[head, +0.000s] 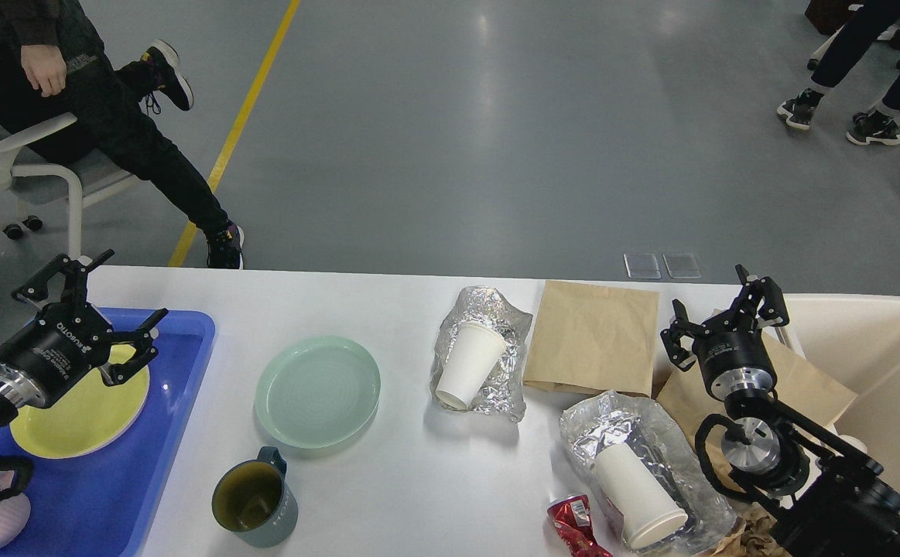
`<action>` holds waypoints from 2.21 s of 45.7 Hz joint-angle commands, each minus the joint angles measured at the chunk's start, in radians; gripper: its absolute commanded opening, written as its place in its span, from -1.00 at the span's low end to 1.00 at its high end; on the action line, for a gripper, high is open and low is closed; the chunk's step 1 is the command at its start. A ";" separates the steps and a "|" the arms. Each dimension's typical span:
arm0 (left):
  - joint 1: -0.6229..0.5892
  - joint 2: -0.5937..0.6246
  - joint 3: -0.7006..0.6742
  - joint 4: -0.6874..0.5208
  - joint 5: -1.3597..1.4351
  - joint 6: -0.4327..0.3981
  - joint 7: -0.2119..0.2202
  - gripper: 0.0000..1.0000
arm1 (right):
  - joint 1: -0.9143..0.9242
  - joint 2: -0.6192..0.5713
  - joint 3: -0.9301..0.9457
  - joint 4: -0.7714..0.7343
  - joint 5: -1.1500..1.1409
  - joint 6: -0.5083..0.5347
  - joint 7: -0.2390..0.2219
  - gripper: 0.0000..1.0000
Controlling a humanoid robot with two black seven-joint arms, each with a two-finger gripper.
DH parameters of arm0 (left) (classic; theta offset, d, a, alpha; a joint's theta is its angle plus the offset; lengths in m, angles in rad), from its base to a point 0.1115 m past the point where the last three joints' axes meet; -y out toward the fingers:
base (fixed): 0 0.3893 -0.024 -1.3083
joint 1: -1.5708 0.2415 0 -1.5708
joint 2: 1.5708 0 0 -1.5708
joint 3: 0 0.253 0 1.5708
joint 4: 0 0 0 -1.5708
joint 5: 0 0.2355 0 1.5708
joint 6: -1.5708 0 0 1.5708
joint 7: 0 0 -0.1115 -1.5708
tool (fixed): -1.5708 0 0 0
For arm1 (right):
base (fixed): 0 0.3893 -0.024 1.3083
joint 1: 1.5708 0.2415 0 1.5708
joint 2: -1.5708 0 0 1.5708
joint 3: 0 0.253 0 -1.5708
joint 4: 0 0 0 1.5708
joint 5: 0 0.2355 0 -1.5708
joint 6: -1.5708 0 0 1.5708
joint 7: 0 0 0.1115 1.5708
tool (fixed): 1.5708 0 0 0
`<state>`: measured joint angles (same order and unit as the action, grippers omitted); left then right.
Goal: Tidy desktop
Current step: 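Raise the left gripper up and away from the blue tray, then lower the left gripper toward the dark teal mug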
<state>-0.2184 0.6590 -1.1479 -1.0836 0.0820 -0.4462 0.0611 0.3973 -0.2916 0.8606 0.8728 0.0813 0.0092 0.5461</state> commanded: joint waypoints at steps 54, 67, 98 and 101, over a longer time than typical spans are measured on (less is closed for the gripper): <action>-1.949 -0.269 2.367 -0.108 -0.010 -0.388 -0.001 0.94 | 0.000 0.000 0.000 0.002 0.000 0.000 0.000 1.00; -2.403 -0.534 2.582 -0.456 -0.237 -0.506 -0.055 0.93 | 0.000 0.000 0.000 0.000 0.000 0.000 0.000 1.00; -2.534 -0.667 2.722 -0.622 -0.358 -0.514 -0.181 0.94 | 0.000 0.000 0.000 0.002 0.000 0.000 0.000 1.00; -2.523 -0.645 2.728 -0.622 -0.358 -0.511 -0.181 0.94 | 0.000 0.000 0.000 0.000 0.000 0.000 0.000 1.00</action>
<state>-2.7701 -0.0110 1.5735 -1.7097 -0.2681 -0.9600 -0.1136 0.3973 -0.2915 0.8606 0.8730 0.0813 0.0092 0.5461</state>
